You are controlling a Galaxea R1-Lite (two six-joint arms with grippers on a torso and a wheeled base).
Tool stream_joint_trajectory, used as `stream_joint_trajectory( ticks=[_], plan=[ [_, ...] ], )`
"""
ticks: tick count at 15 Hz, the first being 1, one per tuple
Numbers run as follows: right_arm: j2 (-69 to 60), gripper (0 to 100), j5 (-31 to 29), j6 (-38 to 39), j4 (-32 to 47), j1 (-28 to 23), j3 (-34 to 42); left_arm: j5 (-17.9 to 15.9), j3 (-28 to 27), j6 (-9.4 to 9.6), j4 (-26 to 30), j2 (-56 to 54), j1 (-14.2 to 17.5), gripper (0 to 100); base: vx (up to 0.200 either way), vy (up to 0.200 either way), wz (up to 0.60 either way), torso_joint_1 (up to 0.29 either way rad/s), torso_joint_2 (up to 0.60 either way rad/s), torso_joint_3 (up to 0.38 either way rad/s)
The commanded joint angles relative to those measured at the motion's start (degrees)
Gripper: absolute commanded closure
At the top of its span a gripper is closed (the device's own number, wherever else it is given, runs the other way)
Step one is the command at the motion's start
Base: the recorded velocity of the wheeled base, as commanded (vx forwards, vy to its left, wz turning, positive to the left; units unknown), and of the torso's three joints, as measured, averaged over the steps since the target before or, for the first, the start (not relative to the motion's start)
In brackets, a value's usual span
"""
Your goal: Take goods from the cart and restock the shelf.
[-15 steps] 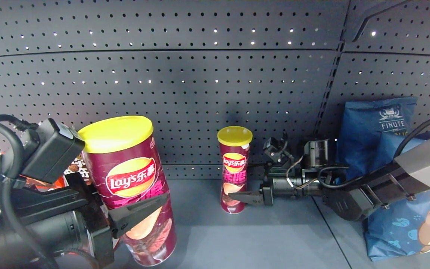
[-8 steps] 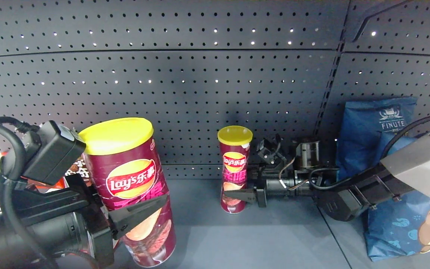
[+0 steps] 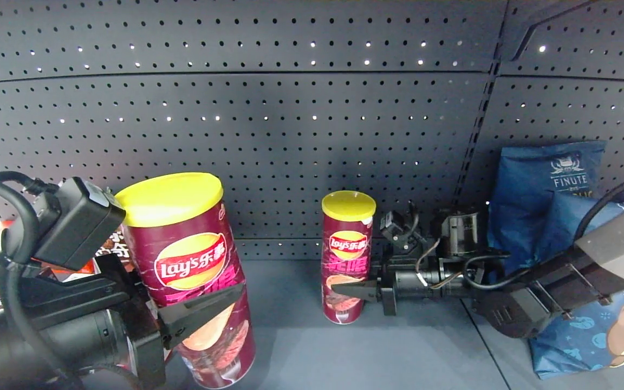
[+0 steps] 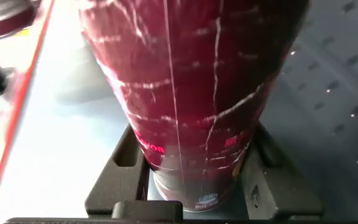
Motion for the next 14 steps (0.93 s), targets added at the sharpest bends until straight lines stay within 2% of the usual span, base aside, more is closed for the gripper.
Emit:
stream_joint_trajectory(
  ticks=[1,5,10,12,14],
  plan=[
    [-6.02,100,0.02,-0.07,-1.23,0.31,6.47,0.05,0.12,-0.02,-0.04,-0.19,-0.08,100,0.0,0.0,0.0,0.0,0.0,0.0],
    [-10.77,100,-0.24,0.1,-6.15,3.04,14.47,0.14,-0.15,-0.02,-0.04,-0.01,-0.08,100,0.0,0.0,0.0,0.0,0.0,0.0],
    [-15.34,100,-0.59,0.1,-6.41,6.91,20.09,0.4,-0.23,-0.02,0.05,0.07,-0.08,100,0.0,0.0,0.0,0.0,0.0,0.0],
    [-15.51,100,-3.85,0.1,-6.94,7.96,22.02,0.49,-0.23,-0.02,0.05,0.07,-0.08,100,0.0,0.0,0.0,0.0,0.0,0.0],
    [-15.16,100,-4.55,0.19,-8.26,8.4,23.43,0.4,-0.15,-0.02,-0.04,0.25,-0.08,100,0.0,0.0,0.0,0.0,0.0,0.0]
  ],
)
